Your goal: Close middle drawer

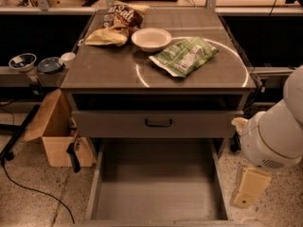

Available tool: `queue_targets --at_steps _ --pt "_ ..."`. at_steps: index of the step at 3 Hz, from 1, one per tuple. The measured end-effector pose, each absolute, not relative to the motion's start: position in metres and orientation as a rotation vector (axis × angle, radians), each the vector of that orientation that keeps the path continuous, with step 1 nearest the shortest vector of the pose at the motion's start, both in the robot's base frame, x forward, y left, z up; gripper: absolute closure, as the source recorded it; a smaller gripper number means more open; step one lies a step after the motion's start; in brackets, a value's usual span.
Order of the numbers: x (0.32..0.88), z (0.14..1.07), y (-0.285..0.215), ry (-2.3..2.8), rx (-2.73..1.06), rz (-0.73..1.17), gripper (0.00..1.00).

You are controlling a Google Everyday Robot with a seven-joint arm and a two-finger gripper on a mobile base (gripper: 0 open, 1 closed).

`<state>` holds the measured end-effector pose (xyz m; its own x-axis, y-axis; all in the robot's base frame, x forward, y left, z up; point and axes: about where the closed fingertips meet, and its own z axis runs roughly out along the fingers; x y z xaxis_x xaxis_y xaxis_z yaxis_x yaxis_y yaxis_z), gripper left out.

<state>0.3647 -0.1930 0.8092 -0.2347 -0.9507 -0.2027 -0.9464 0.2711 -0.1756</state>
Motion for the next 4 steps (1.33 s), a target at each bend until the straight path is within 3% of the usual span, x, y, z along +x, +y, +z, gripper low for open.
queue_targets --at_steps 4 --pt "0.370 0.726 -0.168 2.237 -1.789 0.015 0.00"
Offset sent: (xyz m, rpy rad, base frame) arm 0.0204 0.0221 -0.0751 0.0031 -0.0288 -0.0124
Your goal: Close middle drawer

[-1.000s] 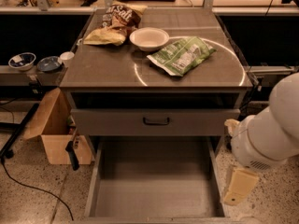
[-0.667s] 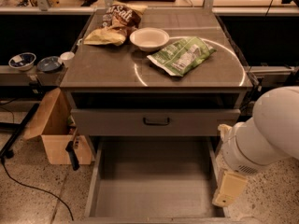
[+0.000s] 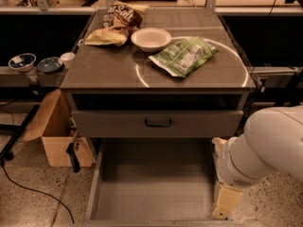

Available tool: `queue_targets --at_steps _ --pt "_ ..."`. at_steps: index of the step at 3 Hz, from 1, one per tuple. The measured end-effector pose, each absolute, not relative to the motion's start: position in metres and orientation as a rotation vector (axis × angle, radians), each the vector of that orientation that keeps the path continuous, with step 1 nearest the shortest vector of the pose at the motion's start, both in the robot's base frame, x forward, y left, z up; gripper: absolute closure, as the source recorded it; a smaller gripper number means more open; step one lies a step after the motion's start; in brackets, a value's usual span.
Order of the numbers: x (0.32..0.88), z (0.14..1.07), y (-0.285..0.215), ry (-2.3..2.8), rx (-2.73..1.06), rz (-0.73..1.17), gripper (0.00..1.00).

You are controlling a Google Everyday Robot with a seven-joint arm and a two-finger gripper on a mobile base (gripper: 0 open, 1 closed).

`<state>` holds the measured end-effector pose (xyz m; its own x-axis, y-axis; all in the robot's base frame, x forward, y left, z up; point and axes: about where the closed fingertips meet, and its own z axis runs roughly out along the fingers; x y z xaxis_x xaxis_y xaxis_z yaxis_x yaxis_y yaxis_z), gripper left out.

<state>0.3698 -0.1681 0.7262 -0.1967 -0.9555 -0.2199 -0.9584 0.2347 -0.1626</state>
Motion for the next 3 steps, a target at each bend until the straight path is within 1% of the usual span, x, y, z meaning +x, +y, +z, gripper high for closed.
queue_targets --at_steps 2,3 --pt "0.327 0.699 -0.146 2.012 -2.017 0.073 0.00" --pt "0.327 0.698 -0.146 2.012 -2.017 0.073 0.00"
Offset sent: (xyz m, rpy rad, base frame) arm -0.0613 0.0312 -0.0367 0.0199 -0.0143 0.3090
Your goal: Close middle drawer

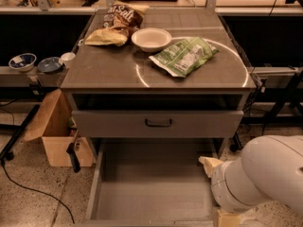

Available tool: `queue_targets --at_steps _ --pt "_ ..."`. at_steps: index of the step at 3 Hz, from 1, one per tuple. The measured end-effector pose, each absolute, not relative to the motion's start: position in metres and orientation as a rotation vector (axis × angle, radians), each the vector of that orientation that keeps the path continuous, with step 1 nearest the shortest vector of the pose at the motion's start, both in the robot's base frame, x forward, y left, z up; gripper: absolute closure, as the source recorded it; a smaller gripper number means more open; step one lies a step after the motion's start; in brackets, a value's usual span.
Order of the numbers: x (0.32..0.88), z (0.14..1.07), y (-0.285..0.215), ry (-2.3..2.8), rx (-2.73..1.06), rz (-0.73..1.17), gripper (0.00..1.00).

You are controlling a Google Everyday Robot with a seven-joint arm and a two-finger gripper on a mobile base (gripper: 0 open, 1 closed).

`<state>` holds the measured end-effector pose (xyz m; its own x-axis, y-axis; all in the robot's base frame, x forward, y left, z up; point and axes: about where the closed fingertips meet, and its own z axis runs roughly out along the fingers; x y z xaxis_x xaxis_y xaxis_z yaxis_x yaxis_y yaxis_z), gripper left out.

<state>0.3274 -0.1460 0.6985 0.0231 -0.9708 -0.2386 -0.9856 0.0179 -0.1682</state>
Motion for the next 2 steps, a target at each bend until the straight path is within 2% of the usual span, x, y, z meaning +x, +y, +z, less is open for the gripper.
queue_targets --at_steps 2 --pt "0.327 0.660 -0.134 2.041 -1.995 0.121 0.00"
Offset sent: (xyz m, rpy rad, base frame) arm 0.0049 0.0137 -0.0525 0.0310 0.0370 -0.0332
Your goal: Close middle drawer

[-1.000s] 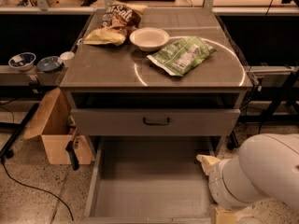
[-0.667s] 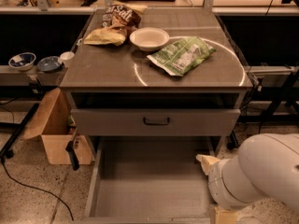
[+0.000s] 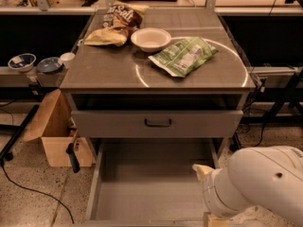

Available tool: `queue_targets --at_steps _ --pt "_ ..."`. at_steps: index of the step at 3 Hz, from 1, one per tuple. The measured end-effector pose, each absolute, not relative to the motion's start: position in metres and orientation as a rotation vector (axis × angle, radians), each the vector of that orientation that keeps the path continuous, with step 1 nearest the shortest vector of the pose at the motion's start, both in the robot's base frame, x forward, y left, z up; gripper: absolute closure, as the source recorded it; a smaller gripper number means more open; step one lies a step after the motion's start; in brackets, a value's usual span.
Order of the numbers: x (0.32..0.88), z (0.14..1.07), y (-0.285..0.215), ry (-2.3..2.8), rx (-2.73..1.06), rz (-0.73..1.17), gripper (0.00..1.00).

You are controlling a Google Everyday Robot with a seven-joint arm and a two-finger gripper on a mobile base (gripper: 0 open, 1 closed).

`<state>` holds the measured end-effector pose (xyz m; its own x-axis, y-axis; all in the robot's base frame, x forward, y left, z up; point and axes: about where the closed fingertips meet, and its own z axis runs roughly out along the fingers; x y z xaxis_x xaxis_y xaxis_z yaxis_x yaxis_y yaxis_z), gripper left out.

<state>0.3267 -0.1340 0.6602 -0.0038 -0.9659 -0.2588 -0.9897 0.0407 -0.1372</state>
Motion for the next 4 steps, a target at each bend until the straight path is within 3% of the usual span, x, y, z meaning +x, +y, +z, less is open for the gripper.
queue_targets --at_steps 2,4 --pt "0.317 0.632 -0.120 2.057 -2.021 0.145 0.00" --pt "0.319 0.593 -0.104 2.063 -2.212 0.022 0.00"
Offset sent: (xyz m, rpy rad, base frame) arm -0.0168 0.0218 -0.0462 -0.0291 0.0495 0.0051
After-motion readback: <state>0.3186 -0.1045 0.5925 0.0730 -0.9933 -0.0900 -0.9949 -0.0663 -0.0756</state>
